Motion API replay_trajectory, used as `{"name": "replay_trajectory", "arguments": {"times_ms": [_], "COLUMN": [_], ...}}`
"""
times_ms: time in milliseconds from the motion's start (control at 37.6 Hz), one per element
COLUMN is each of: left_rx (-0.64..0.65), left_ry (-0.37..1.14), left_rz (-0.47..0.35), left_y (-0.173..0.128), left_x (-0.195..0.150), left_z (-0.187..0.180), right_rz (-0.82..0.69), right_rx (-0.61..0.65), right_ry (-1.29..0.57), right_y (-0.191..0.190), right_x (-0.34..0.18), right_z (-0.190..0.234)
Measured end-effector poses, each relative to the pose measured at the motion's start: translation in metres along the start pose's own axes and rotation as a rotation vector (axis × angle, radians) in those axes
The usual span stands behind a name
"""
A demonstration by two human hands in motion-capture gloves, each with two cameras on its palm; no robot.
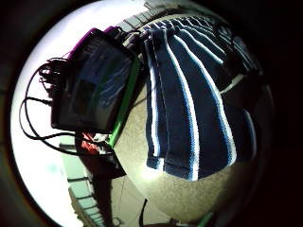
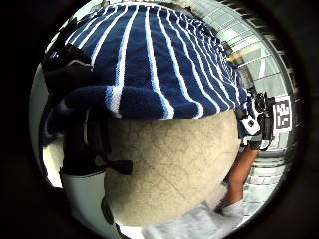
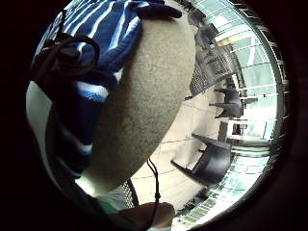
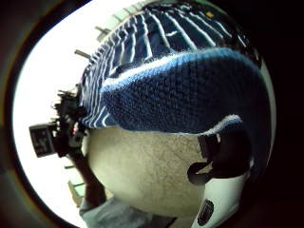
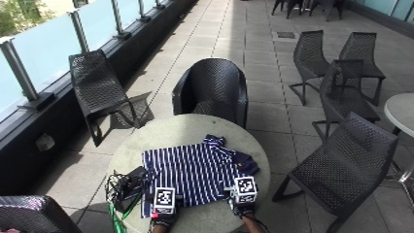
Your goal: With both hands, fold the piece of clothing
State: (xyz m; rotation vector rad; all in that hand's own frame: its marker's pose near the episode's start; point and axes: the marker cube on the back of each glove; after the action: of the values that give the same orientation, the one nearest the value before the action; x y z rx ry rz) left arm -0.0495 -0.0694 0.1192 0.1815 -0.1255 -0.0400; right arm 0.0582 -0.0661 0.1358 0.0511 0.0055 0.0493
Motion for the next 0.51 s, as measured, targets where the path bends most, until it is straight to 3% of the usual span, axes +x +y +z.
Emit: {"name": "replay_trajectory", "arguments": {"times_ms": [80,106,239,372,505], "left_rx": [0.293,0.337,0.072,-0.062,-0.168], "left_ry": [-0.016,-0.010,0.062,0.147,0.200], "left_rz": [0.010,0.012,0.010,0.049,0.147], "left_y": [-0.035,-0.040,0.001,0.024,0.033], "left_x": [0.001,0.002,-0.002,-0.011,-0.023], "left_z": [-0.004,-0.006,-0.009,-0.041,-0.088], "right_rz": [-0.027,-0.032,-0.049,-0.123,-0.184], "right_rx": [0.082,0.094,0.087,0.030,-0.074], "right_ry": [0.003,-0.002,0.024,0.022,-0.010], "right_y": [-0.005,-0.005,0.007,0.026,0.044], "right_x": [0.004,0.005,0.010,0.006,0.006], "right_z": [0.001,-0.001,-0.017,-0.049,-0.098]}}
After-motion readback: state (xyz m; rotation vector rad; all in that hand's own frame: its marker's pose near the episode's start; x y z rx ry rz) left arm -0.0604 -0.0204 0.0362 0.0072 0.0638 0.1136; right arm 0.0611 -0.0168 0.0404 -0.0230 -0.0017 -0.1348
